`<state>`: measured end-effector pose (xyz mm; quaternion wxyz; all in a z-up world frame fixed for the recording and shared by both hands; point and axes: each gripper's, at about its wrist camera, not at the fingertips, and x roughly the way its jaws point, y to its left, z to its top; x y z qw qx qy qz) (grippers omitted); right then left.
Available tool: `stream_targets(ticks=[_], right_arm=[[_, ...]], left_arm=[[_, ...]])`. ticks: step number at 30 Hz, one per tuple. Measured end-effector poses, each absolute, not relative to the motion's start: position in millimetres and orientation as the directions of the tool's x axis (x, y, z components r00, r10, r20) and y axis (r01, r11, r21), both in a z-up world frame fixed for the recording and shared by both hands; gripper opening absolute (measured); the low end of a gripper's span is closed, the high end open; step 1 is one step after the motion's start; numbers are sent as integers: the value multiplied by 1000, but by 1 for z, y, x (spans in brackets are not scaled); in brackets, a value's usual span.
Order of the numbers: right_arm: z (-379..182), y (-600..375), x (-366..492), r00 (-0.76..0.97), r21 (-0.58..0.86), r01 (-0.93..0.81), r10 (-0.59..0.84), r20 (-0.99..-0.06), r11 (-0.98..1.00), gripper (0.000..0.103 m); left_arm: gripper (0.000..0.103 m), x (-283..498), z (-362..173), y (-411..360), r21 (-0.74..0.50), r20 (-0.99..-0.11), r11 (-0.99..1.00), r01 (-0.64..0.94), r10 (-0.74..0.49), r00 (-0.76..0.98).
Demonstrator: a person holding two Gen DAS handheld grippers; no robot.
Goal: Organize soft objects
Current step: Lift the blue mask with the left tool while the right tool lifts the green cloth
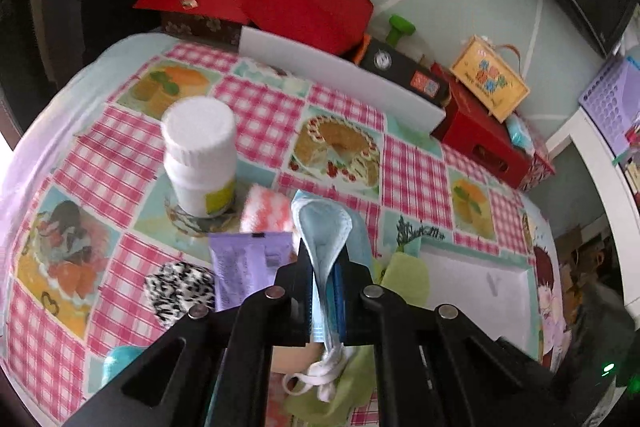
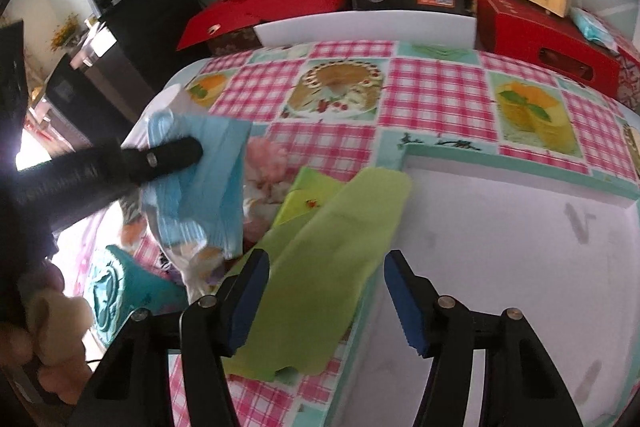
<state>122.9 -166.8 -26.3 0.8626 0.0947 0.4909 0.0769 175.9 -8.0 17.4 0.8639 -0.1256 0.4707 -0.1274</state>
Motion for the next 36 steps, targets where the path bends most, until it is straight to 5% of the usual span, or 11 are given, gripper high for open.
stream_targets(ticks=[18, 26, 36], right_arm=[[-51, -129, 124, 406, 254, -121, 281, -869, 960, 44], [-53, -134, 124, 400, 257, -99, 275, -874, 961, 10], [-43, -148, 126, 422, 312, -76, 314, -851, 947, 3]], left_arm=[[9, 167, 37, 46, -375, -737, 927, -16, -288, 611], [9, 166, 37, 47, -374, -736, 927, -19, -285, 614], [9, 164, 38, 48, -366, -736, 930, -23, -275, 619]])
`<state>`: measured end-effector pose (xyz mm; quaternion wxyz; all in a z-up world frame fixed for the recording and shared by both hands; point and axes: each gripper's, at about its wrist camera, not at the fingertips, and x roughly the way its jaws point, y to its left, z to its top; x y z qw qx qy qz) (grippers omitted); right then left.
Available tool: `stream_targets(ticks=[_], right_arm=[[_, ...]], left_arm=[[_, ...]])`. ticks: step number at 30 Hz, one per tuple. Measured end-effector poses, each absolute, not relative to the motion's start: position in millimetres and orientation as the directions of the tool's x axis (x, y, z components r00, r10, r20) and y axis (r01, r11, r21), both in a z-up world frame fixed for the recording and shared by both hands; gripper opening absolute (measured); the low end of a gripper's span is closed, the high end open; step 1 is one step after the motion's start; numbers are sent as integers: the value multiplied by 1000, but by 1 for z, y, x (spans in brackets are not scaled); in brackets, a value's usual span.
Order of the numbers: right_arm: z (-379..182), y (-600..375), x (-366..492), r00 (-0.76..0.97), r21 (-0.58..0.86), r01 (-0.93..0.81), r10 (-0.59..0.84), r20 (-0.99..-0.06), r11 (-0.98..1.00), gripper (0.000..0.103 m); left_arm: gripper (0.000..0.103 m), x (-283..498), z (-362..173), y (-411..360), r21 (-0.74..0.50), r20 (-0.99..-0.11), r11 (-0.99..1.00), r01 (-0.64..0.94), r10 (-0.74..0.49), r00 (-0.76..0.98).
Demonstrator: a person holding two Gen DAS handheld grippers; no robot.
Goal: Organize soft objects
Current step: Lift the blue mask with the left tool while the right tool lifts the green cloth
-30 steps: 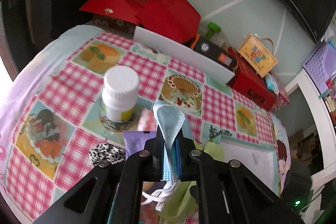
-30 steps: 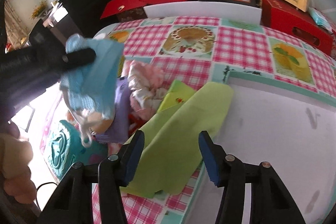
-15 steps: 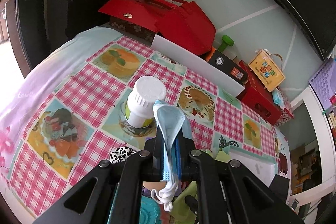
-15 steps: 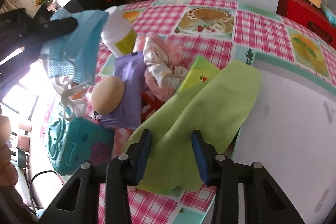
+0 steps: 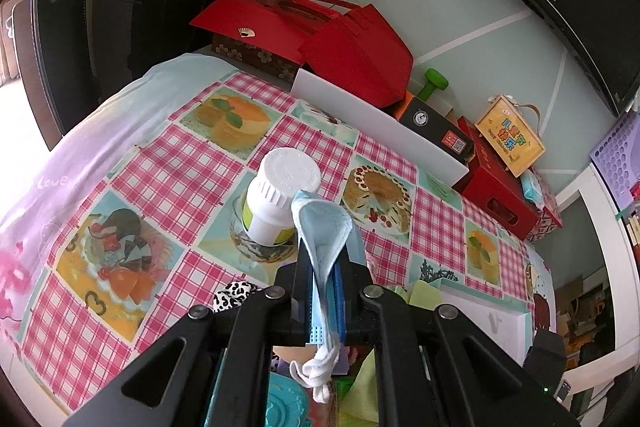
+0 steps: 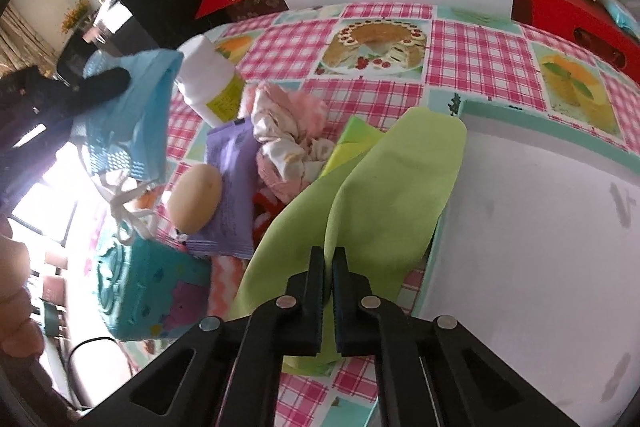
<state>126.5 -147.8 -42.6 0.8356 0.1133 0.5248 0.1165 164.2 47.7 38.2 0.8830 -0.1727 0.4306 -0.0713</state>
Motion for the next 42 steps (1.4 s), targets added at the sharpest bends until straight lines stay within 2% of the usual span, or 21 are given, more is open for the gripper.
stream_targets(ticks=[8, 19, 28, 34, 42], right_arm=[[-30, -159, 129, 434, 358, -66, 350, -830, 932, 3], [-11, -172, 125, 490, 475, -78, 449, -747, 876, 3], [23, -182, 113, 592, 534, -131, 498, -633, 835, 3], [61, -200, 93, 693, 538, -156, 480, -538, 828, 3], [104, -237, 62, 816, 507, -114, 372, -443, 854, 3]], left_arm=[[9, 163, 40, 47, -364, -733, 931, -22, -272, 624], [9, 159, 45, 47, -360, -722, 933, -11, -271, 637], [9, 151, 61, 45, -364, -687, 931, 19, -283, 669], [9, 135, 86, 42, -371, -626, 926, 71, -306, 718], [9, 119, 110, 28, -364, -562, 919, 151, -346, 752]])
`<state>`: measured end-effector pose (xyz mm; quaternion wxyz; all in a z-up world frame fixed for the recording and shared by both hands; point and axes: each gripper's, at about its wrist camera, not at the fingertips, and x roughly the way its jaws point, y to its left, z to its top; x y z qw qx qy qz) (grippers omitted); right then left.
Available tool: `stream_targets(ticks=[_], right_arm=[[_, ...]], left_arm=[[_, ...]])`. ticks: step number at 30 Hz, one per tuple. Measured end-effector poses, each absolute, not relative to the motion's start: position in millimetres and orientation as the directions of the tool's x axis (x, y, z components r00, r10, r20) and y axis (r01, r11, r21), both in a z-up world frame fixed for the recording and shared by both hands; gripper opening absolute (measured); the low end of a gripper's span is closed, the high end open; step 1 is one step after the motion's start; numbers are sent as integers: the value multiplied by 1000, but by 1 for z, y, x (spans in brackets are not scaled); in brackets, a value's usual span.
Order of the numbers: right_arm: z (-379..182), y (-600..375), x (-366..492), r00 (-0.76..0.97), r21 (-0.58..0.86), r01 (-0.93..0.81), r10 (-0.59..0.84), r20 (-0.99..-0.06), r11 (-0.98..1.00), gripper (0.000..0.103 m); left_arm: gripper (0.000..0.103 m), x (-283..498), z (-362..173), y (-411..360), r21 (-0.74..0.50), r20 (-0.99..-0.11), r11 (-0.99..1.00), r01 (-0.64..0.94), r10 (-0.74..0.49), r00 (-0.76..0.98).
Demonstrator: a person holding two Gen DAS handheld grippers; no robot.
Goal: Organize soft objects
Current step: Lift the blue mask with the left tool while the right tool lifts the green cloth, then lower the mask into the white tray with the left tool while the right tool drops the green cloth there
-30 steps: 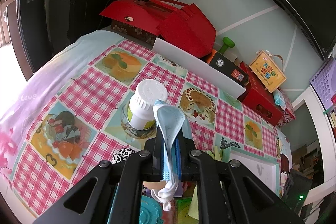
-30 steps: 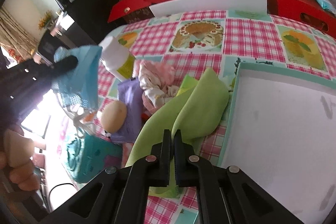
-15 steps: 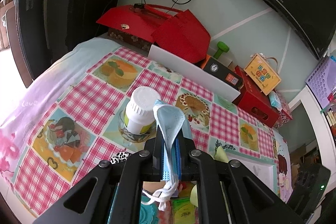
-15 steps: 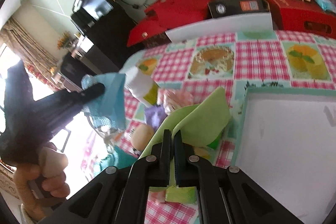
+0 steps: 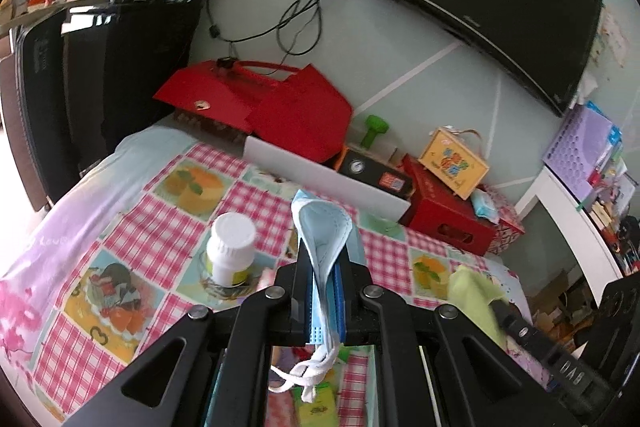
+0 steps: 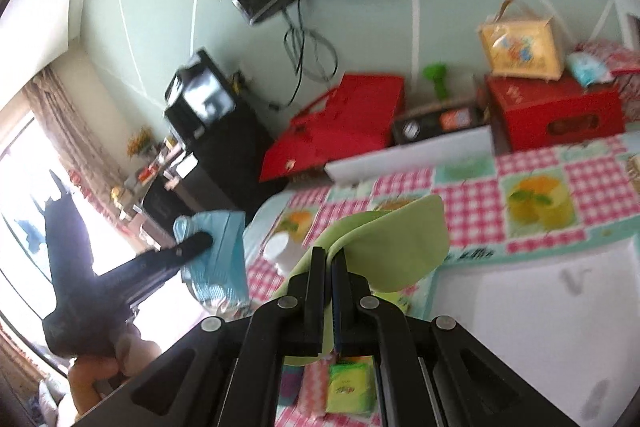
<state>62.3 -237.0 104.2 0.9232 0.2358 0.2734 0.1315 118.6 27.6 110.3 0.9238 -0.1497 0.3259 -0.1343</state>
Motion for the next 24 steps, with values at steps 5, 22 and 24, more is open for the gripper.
stream_targets(ticks=[5, 22, 24], right_arm=[[124, -269, 41, 877, 496, -50, 275, -393, 867, 3], [137, -377, -21, 919, 493, 288, -92, -383, 821, 3], [134, -383, -25, 912, 485, 317, -121, -393, 815, 3]], left_arm=[[9, 114, 115, 9, -349, -552, 914, 205, -378, 743], [9, 98, 99, -105, -262, -604, 849, 459, -515, 608], [9, 96, 95, -119, -252, -615, 837, 485, -526, 587]])
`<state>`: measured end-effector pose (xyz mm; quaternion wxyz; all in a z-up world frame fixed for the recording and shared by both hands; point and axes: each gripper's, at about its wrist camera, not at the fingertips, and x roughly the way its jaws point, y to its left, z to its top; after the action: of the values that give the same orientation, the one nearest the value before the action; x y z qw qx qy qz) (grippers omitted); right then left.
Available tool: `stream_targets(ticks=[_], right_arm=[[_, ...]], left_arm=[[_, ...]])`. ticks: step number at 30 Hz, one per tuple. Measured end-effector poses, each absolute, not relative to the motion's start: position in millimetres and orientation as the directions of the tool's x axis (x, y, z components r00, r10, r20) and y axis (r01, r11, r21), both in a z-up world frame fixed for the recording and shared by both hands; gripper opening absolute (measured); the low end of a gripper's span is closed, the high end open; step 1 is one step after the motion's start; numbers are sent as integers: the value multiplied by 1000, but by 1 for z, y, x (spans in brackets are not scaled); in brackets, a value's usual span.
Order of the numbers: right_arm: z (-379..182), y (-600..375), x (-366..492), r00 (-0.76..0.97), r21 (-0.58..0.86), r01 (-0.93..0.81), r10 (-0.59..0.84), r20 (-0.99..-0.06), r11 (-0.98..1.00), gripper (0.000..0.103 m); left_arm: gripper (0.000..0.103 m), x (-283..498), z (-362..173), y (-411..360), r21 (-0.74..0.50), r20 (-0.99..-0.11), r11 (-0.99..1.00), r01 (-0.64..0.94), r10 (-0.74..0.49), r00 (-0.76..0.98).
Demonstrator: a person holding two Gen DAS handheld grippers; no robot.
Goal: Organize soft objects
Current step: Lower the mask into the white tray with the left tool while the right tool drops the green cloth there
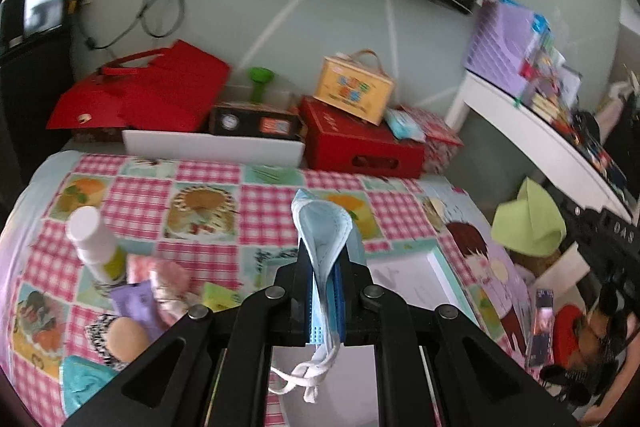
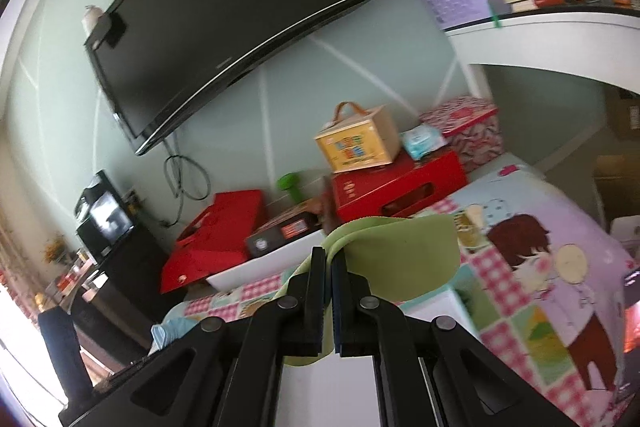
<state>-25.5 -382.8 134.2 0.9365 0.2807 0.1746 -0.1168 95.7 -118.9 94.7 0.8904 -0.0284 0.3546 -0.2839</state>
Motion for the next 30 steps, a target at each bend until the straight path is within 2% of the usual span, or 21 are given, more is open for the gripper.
stream_targets(ticks=[8, 17, 30], right_arm=[[114, -400, -21, 857, 449, 426, -192, -477, 785, 3], [58, -408, 16, 769, 421, 479, -137, -624, 770, 3], [9, -396, 55, 642, 327, 490, -82, -762, 808, 4]], left_arm=[[9, 94, 72, -157, -216, -663, 808, 548, -533, 526], [9, 110, 38, -176, -219, -714, 811, 543, -513, 477], [9, 127, -11, -198, -199, -780, 820, 537, -464, 420]])
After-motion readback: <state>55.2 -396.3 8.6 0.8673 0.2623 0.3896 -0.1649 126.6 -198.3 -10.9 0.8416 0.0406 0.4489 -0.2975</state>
